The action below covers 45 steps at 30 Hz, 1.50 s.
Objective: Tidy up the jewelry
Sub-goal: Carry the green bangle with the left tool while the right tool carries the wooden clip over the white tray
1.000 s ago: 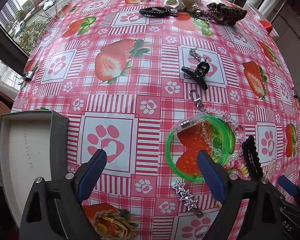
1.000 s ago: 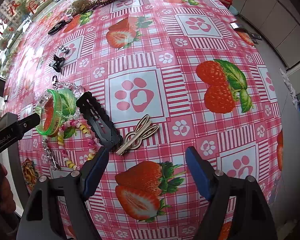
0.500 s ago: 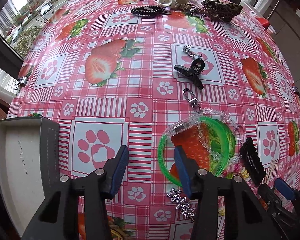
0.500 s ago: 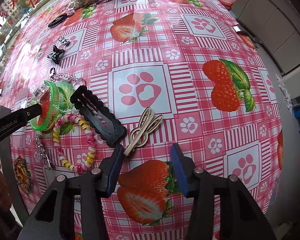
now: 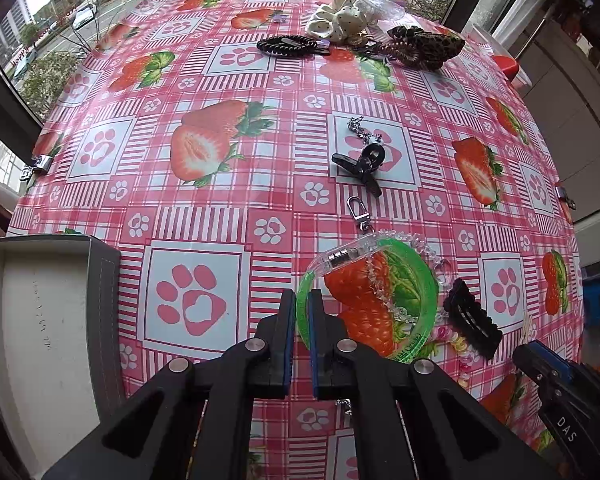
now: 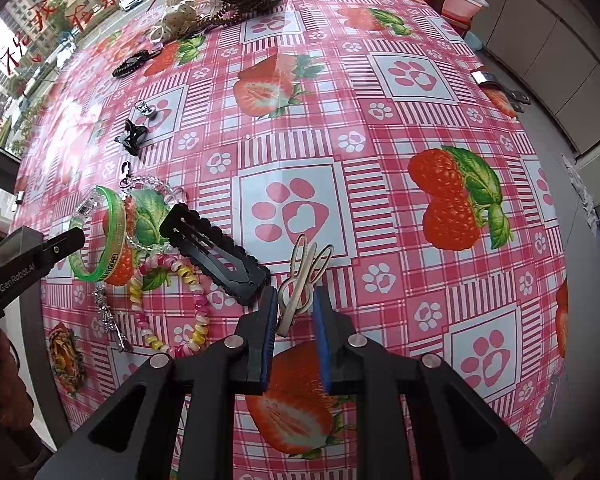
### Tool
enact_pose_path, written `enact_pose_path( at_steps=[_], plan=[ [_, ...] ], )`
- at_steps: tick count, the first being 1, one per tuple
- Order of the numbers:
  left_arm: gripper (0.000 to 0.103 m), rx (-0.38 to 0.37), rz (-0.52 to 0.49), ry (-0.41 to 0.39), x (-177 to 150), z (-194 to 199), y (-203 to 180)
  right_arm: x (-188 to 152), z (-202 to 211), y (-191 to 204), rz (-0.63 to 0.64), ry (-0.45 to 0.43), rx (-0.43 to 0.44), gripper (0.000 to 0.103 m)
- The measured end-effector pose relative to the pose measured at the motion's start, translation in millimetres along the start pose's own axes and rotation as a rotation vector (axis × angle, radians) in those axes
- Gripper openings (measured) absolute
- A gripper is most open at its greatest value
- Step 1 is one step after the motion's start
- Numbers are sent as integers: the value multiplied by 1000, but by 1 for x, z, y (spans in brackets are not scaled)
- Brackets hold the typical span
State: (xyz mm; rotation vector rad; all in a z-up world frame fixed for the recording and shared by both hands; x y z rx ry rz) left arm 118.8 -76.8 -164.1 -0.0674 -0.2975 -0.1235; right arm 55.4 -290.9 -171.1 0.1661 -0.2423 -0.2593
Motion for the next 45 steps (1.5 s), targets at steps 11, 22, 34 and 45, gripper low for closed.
enact_pose_path(
  at_steps=[11,22,34,45],
  plan=[
    [12,-23,55,-77,-8,53,31,1,38,16,43,-47,92,19],
    [12,58,200,-115,-37,88,117,7,47,113,235,-51,222,19],
    [12,226,362,-90,-76,75,229,-5,24,263,501,19,409,19],
    [12,249,370,-68,-62,31,262,-7,-21,332,608,84,417,19]
  ],
)
Point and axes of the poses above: each gripper's, at about its wrist camera, not at the fingertips, and z roughly against the way its jaws point, y to its left, x to its top, the point moved 2 cm from there along -z, roughly the way its jaws point, and after that the axes turned 4 degrees about x, right-handed, at the moved point
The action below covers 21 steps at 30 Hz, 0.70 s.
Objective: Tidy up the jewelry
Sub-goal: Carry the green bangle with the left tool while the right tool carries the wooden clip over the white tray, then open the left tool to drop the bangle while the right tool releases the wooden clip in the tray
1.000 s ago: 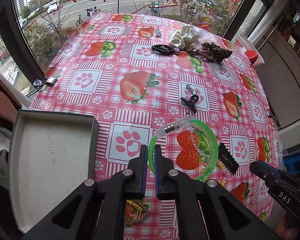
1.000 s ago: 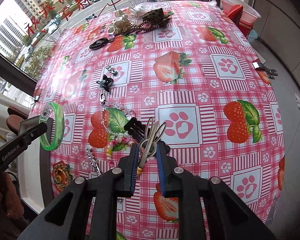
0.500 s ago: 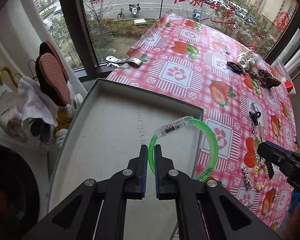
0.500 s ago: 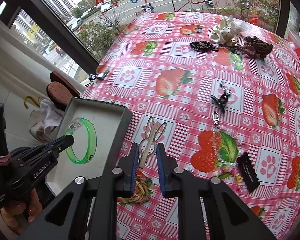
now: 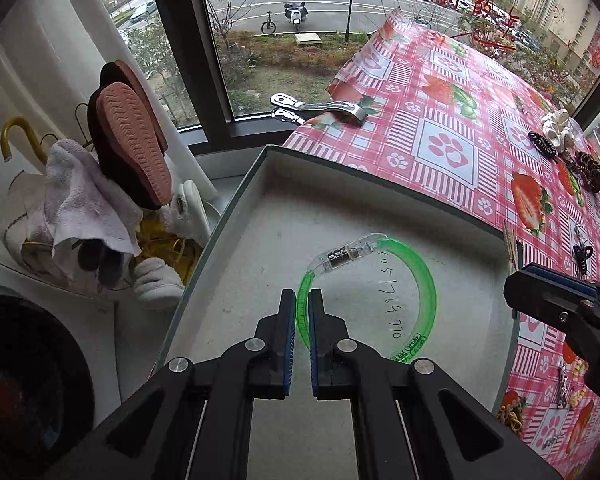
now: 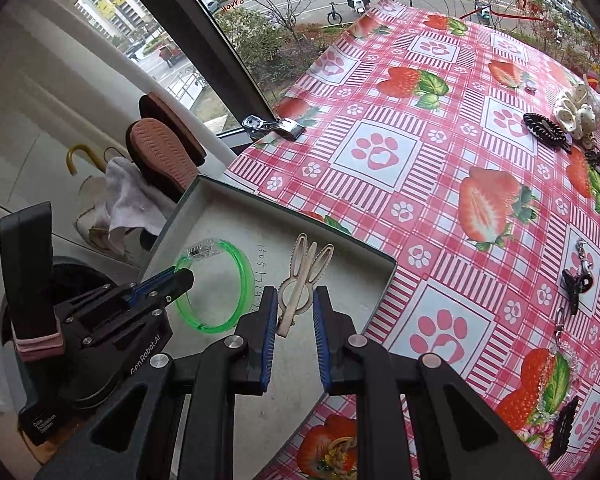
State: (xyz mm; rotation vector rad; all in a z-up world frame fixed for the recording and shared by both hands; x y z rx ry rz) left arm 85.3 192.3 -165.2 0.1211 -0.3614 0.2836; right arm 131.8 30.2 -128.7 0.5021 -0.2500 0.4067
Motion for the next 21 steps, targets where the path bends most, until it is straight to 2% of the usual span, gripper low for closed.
enact_pose_path(
  at_steps=[9,18,21],
  plan=[
    [12,22,-10,16,-1,-20,1,6,-31,-5,1,53,-38,19],
    [13,60,-42,12,0,-22,-3,-1,-59,-11,-17,110,-82,19],
    [13,70,-37,18,0,-22,-3,-2,-59,-8,-7,103,-91,20]
  ],
)
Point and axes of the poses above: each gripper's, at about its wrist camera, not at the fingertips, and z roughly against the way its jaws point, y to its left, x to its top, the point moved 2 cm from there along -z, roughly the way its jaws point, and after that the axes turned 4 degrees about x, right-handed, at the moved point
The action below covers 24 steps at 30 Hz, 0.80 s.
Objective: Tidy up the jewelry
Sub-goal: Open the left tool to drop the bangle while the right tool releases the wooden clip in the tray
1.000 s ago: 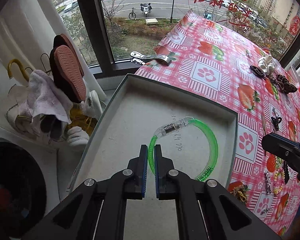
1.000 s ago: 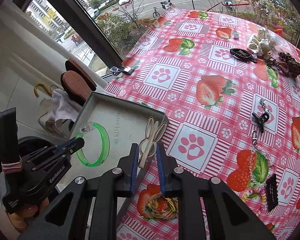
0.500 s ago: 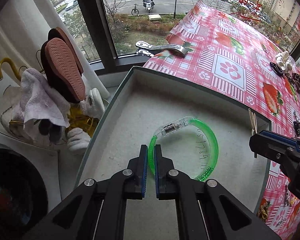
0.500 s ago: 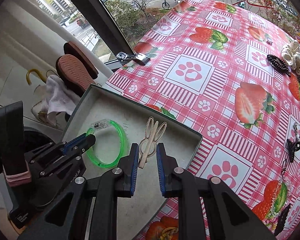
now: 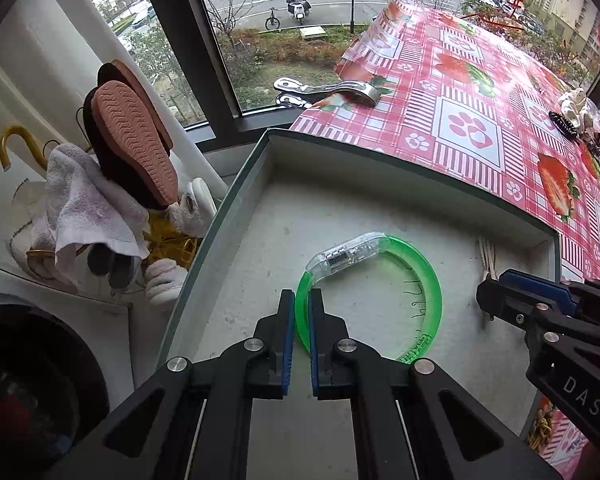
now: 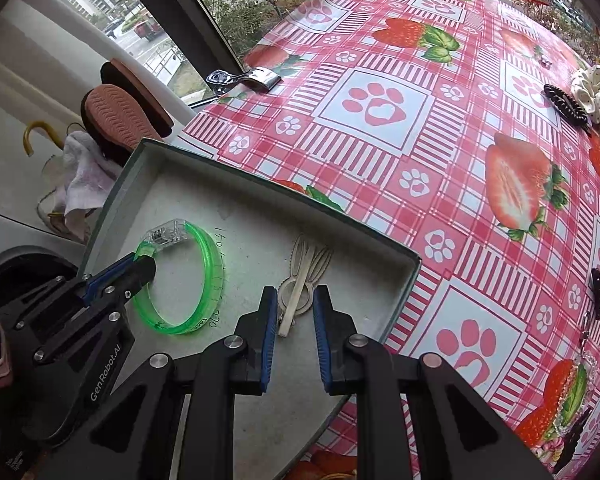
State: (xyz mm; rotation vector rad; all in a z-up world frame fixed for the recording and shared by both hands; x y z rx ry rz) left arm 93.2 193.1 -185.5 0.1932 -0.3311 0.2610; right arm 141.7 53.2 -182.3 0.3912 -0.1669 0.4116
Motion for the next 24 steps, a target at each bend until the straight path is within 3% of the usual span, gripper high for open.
enact_pose_path(
  at_steps=[8,10,11,18,24],
  plan=[
    [13,20,0,1,0,7,0,1,1,-1,-23,15,36,24],
    [13,22,6,3,0,9,0,1,7,0,-19,3,41,48],
    [13,22,9,8,0,10,1,1,11,0,-18,-8,53,50],
    [13,15,4,20,-4,14,0,3,44,-3,-53,-67,101,51],
    [13,1,2,17,-7,21,-1,-6,79,-18,-94,-117,93,56]
  ],
)
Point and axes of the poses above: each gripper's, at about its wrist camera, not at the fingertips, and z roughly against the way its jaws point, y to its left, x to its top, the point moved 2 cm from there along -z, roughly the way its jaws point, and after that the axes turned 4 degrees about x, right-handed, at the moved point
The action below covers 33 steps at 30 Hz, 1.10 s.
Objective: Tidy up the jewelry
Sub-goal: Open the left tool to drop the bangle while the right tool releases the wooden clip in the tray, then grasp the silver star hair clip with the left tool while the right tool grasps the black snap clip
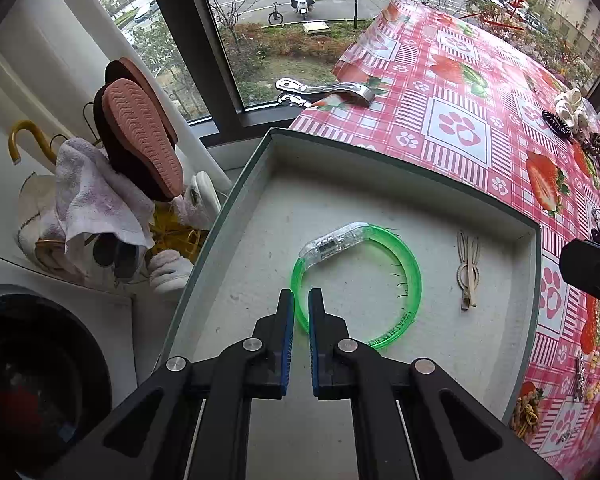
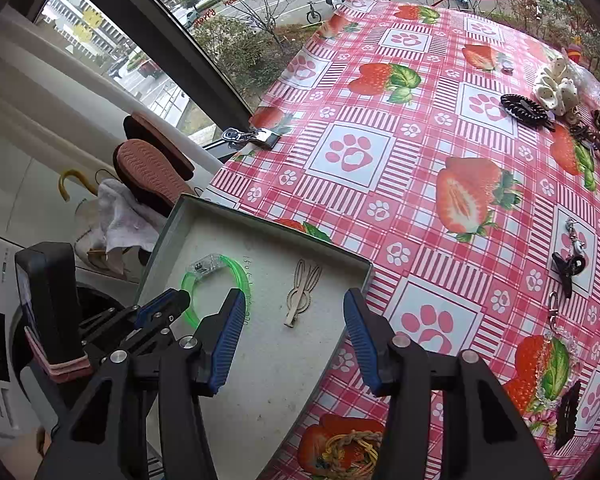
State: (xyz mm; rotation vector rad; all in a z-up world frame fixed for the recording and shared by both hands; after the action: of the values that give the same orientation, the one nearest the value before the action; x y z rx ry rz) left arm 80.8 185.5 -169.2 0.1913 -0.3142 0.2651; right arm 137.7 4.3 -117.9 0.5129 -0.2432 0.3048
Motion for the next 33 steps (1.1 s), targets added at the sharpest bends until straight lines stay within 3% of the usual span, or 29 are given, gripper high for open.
enact_pose_path(
  at_steps=[1,2,3,5,13,24,33],
  plan=[
    [30,0,-4,-3,-1,1,-1,-2,5,-3,-10,-5,-1,57],
    [58,2,-7,-6,-1,3,-1,-4,10,-7,-20,-9,-1,58],
    [103,18,-1,-13,-2,6,-1,-7,15,-13,-28,-13,-5,60],
    [103,45,4,-74,-3,17,-1,-17,24,-24,-41,-18,-20,61],
    [103,29,-79,-69,-13,35,-21,-67,49,-70,-118,9,-106,66],
    [103,-88,-212,-57,-52,69,-80,-134,63,-116,-218,81,-194,66],
    [103,-210,-304,-12,-79,86,-139,-146,85,-159,-269,59,-257,66]
  ],
)
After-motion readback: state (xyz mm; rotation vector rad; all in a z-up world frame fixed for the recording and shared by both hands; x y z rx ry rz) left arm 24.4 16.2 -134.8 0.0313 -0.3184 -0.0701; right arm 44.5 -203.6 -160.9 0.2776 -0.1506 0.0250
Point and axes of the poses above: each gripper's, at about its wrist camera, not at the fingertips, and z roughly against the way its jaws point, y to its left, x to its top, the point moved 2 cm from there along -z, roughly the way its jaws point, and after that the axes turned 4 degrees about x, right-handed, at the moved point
